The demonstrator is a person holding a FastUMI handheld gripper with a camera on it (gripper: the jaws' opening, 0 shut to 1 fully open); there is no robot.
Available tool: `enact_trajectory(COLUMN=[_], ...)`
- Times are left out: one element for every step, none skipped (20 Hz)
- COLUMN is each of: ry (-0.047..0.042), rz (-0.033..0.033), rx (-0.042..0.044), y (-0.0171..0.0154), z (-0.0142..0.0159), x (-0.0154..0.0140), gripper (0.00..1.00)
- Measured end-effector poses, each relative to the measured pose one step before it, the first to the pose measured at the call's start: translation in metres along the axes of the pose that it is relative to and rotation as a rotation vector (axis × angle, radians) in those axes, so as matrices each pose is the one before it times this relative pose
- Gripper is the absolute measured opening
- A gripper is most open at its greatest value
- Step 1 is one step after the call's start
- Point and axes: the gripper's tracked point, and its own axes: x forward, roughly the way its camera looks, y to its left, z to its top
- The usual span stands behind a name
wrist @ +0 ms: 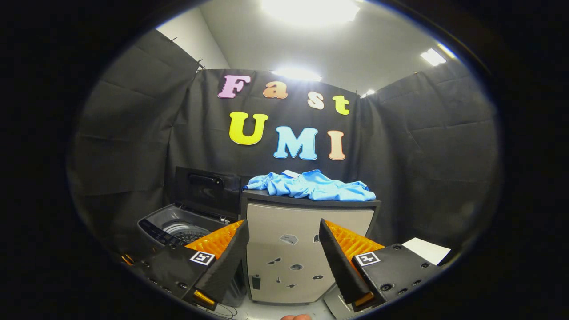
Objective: Put the clothes into the washing machine and then close the washing machine lid.
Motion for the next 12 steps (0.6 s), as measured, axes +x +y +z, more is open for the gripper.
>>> enact_trajectory(ry=[0.00103, 0.00084, 0.00337, 0.00037, -0.00208, -0.00353, -0.00109, -0.00114, 0.00035, -0.0003, -0.00024, -0.00105], rz=[-0.00095, -0.0008, -0.00167, 0.00003, -0.00154, -0.00086, -0.00014, -0.00072, -0.00043, -0.00027, 0.00005, 0.00014], rx=[0.00039, -0.00089, -0.00214, 0.00034, -0.00006, -0.00058, 0.00013, 0.00053, 0.00034, 0.00053, -0.00098, -0.0018], y=[-0.00027, -0.00021, -0.00033, 0.00028, -0.00034, -0.00078, 0.00079, -0.00006, 0.00007, 0.00016, 0.00047, 0.00062], z=[-0.00104, 0.00017, -0.00094, 0.00047, 0.00005, 0.00147, 0.0001, 0.00058, -0.00056, 0.00071, 0.00014, 0.00045], x=[-0.00012, -0.00045, 0.00068, -0.00024, -0.00079, -0.00007, 0.00057, -0.00013, 0.00072, 0.00077, 0.00039, -0.00011], gripper=[0.98, 0.98, 0.98, 0.98, 0.98, 0.98, 0.98, 0.98, 0.98, 0.98, 0.98, 0.98])
